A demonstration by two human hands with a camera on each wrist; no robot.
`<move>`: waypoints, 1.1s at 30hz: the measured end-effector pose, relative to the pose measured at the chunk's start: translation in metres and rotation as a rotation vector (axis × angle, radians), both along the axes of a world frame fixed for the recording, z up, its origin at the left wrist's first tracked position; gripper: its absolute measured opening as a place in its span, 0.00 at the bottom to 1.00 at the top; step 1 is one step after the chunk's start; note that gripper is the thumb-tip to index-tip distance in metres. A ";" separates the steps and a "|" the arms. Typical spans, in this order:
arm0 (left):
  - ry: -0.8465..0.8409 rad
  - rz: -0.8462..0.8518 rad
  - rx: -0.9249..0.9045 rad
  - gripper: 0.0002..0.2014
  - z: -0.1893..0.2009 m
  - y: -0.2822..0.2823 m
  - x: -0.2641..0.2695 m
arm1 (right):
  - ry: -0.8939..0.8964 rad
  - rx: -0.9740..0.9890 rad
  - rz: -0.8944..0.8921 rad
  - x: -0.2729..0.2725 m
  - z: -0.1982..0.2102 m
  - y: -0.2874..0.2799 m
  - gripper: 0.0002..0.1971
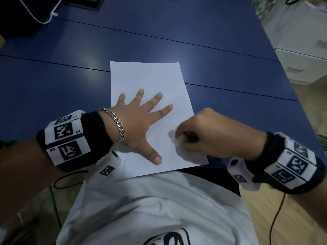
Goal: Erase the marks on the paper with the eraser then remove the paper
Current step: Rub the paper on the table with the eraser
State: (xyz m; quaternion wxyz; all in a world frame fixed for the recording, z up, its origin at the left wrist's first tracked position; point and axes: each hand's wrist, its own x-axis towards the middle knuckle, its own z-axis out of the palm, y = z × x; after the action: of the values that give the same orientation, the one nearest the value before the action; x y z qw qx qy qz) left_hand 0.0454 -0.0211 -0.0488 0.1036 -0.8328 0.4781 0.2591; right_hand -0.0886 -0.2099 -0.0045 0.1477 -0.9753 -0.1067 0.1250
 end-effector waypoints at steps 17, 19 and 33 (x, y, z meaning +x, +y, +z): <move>0.074 0.094 -0.082 0.34 0.025 0.041 0.057 | -0.080 -0.032 -0.394 -0.034 -0.012 -0.025 0.10; 0.056 0.106 -0.060 0.34 0.027 0.042 0.053 | -0.115 -0.026 -0.421 -0.033 -0.010 -0.028 0.08; 0.020 -0.029 -0.067 0.57 0.036 -0.002 0.016 | 0.023 0.000 -0.405 -0.019 -0.003 -0.039 0.07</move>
State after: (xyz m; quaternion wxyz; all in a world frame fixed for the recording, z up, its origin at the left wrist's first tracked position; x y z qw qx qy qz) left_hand 0.0618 -0.0235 -0.0125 0.0746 -0.8261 0.4995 0.2498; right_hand -0.1080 -0.2493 -0.0073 0.1708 -0.9754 0.0932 0.1038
